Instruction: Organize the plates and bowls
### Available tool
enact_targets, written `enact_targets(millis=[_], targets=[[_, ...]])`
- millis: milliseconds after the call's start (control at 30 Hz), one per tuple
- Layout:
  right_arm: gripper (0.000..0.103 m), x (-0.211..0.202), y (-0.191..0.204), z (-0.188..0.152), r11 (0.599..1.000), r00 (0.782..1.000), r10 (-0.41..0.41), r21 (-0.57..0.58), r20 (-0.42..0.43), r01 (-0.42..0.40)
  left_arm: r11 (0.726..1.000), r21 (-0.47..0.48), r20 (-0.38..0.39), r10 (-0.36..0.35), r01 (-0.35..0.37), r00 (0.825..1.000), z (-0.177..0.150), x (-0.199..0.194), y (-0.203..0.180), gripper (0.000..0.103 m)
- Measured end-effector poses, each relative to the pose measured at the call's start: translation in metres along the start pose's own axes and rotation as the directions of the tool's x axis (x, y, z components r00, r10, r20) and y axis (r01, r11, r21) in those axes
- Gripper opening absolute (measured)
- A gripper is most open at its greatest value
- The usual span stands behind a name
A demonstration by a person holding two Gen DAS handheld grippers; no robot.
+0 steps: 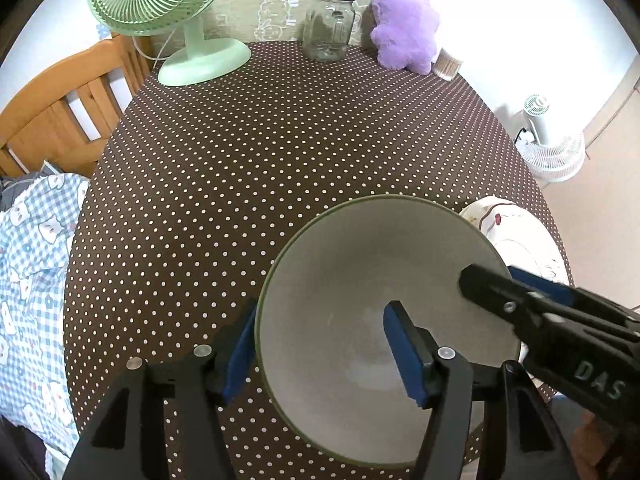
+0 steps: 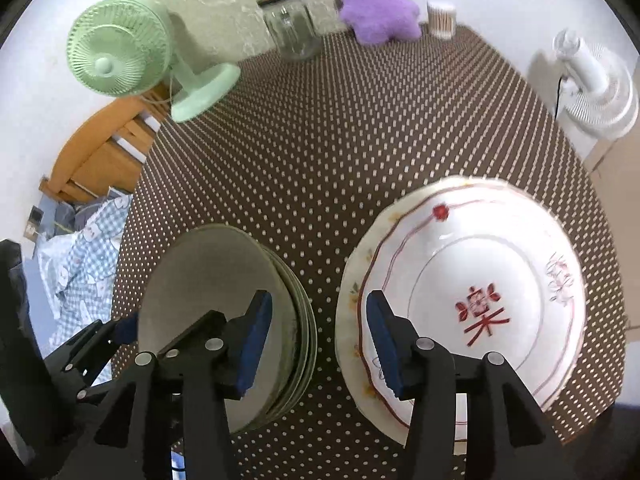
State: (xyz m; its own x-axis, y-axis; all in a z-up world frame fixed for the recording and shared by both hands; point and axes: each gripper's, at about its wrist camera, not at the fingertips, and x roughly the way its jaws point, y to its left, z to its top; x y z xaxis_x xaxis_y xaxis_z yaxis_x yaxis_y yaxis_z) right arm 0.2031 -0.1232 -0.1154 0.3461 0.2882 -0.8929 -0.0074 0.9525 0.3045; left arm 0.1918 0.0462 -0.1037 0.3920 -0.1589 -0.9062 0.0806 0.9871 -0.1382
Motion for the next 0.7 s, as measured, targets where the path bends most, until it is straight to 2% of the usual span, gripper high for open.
enact_targets(millis=[133,200,333,433,533,567,700], targets=[[0.053,0.017,-0.003,-0.001,0.999,0.999,0.037,0.021,-0.04,-0.036,1.0,0.001,-0.008,0.006,-0.006,1.0,0.0,0.005,0.002,0.061],[0.052,0.019,0.002,0.0,0.999,0.999,0.039,0.0,-0.017,-0.039,1.0,-0.008,-0.015,0.003,-0.003,1.0,-0.001,0.01,0.005,0.061],[0.046,0.033,0.004,-0.003,0.996,0.993,0.089,0.031,-0.077,-0.087,1.0,-0.001,-0.034,0.018,-0.019,0.999,-0.002,0.018,0.008,0.059],[0.044,0.042,0.003,-0.006,0.995,0.99,0.095,0.052,-0.107,-0.09,1.0,0.001,-0.051,0.015,-0.015,0.999,-0.005,0.024,0.009,0.055],[0.036,0.046,0.004,-0.007,0.993,0.987,0.11,0.058,-0.115,-0.104,1.0,0.005,-0.049,0.004,-0.004,0.999,-0.007,0.028,0.007,0.052],[0.036,0.046,0.006,-0.007,0.993,0.988,0.108,0.049,-0.114,-0.103,1.0,0.009,-0.047,0.001,0.0,0.999,-0.007,0.028,0.006,0.049],[0.035,0.045,0.008,-0.007,0.995,0.988,0.099,0.035,-0.115,-0.096,1.0,0.013,-0.038,-0.002,0.003,0.999,-0.008,0.028,0.006,0.048]])
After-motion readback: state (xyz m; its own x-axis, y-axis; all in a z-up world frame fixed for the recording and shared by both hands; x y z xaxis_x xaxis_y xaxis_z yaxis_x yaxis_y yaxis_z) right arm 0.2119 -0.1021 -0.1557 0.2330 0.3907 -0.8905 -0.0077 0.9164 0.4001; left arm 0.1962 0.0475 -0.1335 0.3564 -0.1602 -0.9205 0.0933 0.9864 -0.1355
